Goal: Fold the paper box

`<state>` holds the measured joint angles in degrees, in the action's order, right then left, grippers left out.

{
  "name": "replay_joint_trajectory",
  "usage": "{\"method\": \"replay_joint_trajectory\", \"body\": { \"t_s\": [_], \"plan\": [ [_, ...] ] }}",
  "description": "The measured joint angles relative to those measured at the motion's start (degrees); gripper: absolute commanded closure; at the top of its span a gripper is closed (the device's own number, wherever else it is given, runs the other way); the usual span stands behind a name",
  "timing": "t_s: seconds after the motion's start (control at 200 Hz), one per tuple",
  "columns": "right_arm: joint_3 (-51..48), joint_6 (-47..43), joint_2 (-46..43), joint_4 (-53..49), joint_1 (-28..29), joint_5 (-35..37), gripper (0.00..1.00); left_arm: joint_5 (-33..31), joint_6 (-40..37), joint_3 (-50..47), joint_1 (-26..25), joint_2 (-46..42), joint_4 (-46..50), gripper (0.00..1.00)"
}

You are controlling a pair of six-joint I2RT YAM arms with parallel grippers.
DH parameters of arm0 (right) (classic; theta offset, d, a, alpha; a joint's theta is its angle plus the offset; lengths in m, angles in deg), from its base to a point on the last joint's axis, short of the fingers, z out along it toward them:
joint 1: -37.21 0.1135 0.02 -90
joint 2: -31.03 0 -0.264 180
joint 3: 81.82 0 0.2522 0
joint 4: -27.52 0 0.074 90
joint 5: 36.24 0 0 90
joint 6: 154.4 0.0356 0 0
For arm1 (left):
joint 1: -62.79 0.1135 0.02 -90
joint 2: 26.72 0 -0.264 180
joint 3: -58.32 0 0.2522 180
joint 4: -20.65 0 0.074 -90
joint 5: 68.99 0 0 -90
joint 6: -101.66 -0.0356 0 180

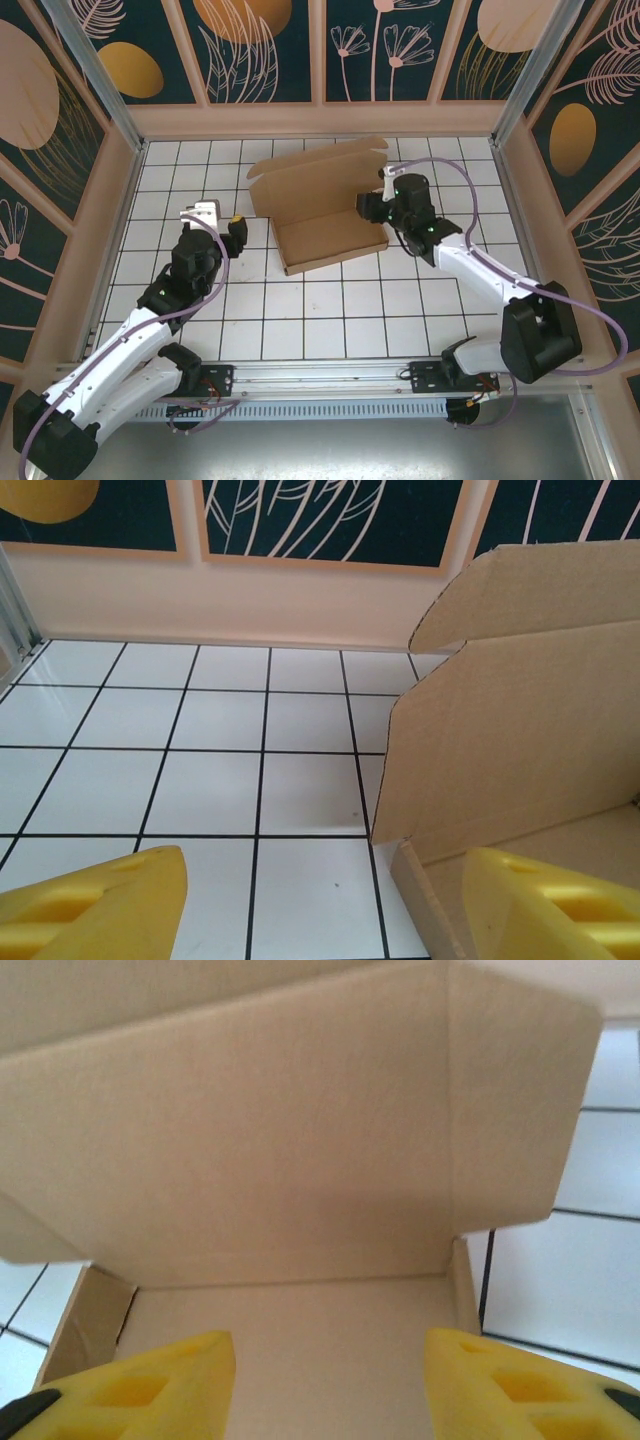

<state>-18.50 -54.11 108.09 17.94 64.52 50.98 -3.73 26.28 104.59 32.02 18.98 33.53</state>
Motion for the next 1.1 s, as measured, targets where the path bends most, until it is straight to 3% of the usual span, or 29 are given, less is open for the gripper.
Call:
{"method": "replay_joint_trajectory", "body": {
  "t_s": [0.145,0.385,0.681,0.841,1.101],
  "plan": [
    [-3.26,2.1,0.02,0.39,0.15,0.04,0.49,1.36,-0.59,-0.09,0.0,-0.61,-0.28,0.23],
    [-9.62,6.54,-3.43,1.64,2.36,4.66,0.49,2.32,-1.03,-3.13,0.0,-5.7,-3.54,0.08],
    [-10.58,5.86,-10.34,1.44,9.88,10.73,0.43,3.89,-1.4,-4.15,0.0,-2.29,-4.98,0.07],
    [-9.97,2.03,-10.97,1.09,9.03,10.73,0.43,5.7,-2.64,-4.17,0.0,-2.1,-5.4,0.07],
    [-9.42,1.38,-6.91,0.37,1.81,8.13,0.47,4.79,-5.22,-6.34,0.0,-5.25,-6.05,0.07]
  ]
}}
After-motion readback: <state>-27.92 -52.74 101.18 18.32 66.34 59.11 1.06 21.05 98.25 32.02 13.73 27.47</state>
